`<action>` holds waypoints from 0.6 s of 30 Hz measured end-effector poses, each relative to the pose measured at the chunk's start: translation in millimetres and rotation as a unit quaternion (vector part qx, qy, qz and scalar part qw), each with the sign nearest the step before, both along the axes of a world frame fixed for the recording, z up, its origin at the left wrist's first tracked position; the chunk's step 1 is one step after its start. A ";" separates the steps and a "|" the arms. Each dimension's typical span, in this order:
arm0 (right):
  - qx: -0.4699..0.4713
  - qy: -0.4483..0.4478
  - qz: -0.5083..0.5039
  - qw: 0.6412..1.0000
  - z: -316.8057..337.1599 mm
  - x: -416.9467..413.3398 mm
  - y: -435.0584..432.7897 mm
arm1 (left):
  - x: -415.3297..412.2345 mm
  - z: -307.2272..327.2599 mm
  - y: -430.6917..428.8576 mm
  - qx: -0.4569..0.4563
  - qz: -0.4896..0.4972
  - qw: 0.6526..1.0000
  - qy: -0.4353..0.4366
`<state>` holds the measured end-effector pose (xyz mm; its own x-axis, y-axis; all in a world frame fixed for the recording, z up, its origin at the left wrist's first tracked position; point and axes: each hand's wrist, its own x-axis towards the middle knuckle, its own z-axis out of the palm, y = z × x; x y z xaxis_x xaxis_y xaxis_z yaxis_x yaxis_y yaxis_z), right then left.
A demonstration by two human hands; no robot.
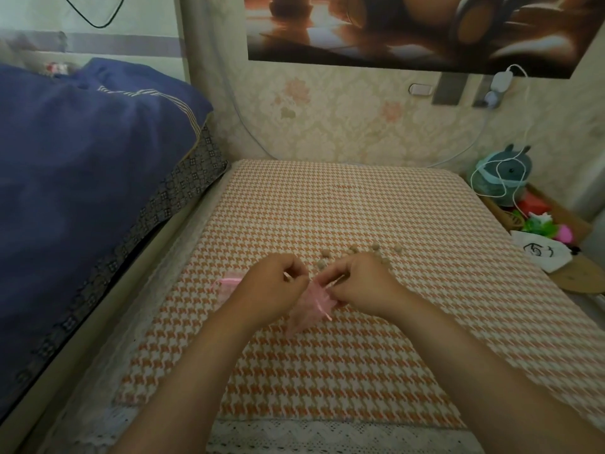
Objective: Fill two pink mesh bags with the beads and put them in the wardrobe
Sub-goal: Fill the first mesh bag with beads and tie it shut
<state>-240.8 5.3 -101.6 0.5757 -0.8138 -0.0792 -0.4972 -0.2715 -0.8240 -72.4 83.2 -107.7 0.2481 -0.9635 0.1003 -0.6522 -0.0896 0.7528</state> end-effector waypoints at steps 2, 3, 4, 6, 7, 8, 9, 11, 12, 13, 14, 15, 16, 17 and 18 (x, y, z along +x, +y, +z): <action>0.004 0.010 0.012 1.000 -6.6 -6.9 -3.2 | -3.9 -8.4 -1.5 0.033 -0.017 0.999 -0.025; 0.007 0.014 0.014 1.000 -8.7 -10.7 -5.3 | -6.1 -11.4 -2.8 0.050 -0.028 0.998 -0.039; 0.007 0.020 0.017 1.000 -10.4 -14.3 -7.6 | -7.9 -13.9 -4.6 0.062 -0.039 0.996 -0.048; 0.000 0.040 0.026 0.999 -11.4 -21.4 -12.6 | -11.6 -16.0 -8.1 0.072 -0.057 0.994 -0.067; -0.008 0.051 0.028 0.998 -10.5 -24.7 -15.4 | -13.1 -16.6 -10.0 0.075 -0.062 0.992 -0.076; -0.017 0.062 0.029 0.997 -9.7 -27.9 -18.7 | -14.5 -16.9 -12.4 0.078 -0.065 0.991 -0.084; -0.023 0.071 0.029 0.997 -9.2 -30.7 -22.2 | -15.8 -17.0 -14.8 0.081 -0.063 0.991 -0.089; -0.029 0.079 0.025 0.996 -10.4 -35.3 -28.7 | -20.0 -17.2 -20.4 0.079 -0.051 0.991 -0.098; -0.038 0.080 0.019 0.996 -12.2 -36.6 -31.3 | -22.7 -17.4 -23.8 0.073 -0.043 0.991 -0.105; -0.053 0.082 0.010 0.995 -14.4 -37.1 -32.9 | -25.7 -18.1 -27.3 0.066 -0.035 0.991 -0.108; -0.074 0.087 -0.001 0.993 -16.8 -36.6 -33.4 | -28.1 -19.8 -31.0 0.061 -0.027 0.992 -0.103; -0.102 0.098 -0.009 0.990 -19.1 -35.7 -33.2 | -30.5 -21.9 -34.9 0.058 -0.022 0.994 -0.093; -0.128 0.111 -0.013 0.985 -21.7 -33.7 -33.0 | -32.5 -24.1 -39.0 0.061 -0.018 0.994 -0.085; -0.150 0.121 -0.014 0.981 -24.3 -31.2 -32.8 | -33.7 -26.1 -43.0 0.065 -0.016 0.994 -0.086; -0.166 0.128 -0.014 0.978 -27.7 -28.8 -33.6 | -34.3 -27.7 -47.2 0.070 -0.016 0.993 -0.096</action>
